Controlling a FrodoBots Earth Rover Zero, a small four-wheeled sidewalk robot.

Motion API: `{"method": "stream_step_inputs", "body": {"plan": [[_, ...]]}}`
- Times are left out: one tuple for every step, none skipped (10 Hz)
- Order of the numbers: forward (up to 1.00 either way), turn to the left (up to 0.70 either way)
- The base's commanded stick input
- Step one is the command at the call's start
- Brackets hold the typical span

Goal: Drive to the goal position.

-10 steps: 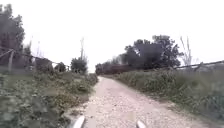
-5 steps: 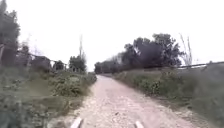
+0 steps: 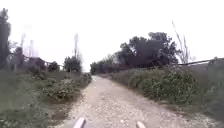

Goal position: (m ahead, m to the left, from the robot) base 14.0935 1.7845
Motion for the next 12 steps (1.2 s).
{"method": "stream_step_inputs", "body": {"plan": [[0.69, 0.0], [0.69, 0.0], [0.7, 0.0], [0.7, 0.0], [0.7, 0.0], [0.7, 0.18], [0.7, 0.19], [0.7, 0.0], [0.7, 0.0], [0.7, 0.0], [0.7, 0.0], [0.7, 0.0]]}}
